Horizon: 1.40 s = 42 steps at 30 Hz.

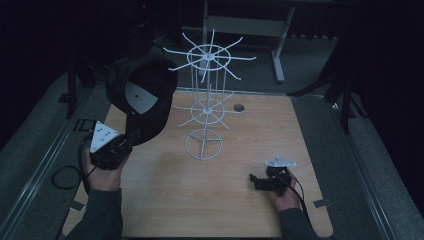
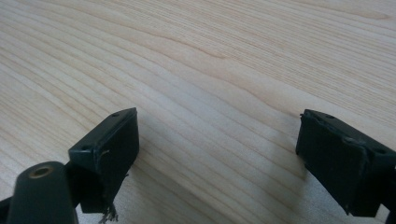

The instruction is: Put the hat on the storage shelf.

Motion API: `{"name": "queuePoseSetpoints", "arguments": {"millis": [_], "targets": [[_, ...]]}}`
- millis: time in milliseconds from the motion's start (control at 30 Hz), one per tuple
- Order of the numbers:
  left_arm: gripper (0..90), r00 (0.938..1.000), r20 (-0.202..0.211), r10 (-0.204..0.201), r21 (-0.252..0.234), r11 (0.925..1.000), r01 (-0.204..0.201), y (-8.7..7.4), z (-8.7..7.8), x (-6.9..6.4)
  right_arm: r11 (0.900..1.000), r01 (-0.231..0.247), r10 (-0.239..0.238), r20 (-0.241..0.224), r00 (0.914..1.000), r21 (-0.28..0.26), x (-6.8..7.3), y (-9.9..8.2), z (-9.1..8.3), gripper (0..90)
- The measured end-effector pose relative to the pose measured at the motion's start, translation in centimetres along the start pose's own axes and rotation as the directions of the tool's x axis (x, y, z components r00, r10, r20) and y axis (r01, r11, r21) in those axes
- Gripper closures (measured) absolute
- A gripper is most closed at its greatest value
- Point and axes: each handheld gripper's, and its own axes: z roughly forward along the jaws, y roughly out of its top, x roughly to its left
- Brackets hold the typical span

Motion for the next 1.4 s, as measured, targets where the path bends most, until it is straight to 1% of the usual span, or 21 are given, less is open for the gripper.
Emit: {"name": "queuePoseSetpoints", "arguments": {"millis": [167,267,433,800,1400], "targets": [[86.5,1.0000,-0.007,0.004,-0.009,1.0000,-0.004,0.3,0.0,0.1,1.0000,0.000,0.000,0.000,1.0000,0.000,0.0,0.0,0.0,13.1],[86.5,0.9997,-0.017,0.015,-0.013,0.9998,-0.016,0.7,0.0,0.1,1.0000,0.000,0.000,0.000,1.0000,0.000,0.0,0.0,0.0,13.1],[86.5,0.9995,-0.019,0.027,-0.015,0.9995,-0.028,0.9,0.0,0.0,1.0000,0.000,0.000,0.000,1.0000,0.001,0.0,0.0,0.0,13.1],[86.5,0.9995,-0.018,0.027,-0.012,0.9996,-0.027,1.2,0.2,0.2,1.0000,0.001,-0.001,0.000,1.0000,0.001,0.0,0.0,0.0,13.1],[86.5,0.9992,-0.026,0.029,-0.025,0.9992,-0.030,1.7,0.3,0.3,1.0000,0.001,-0.001,0.000,1.0000,0.001,0.0,0.0,0.0,13.1]]}}
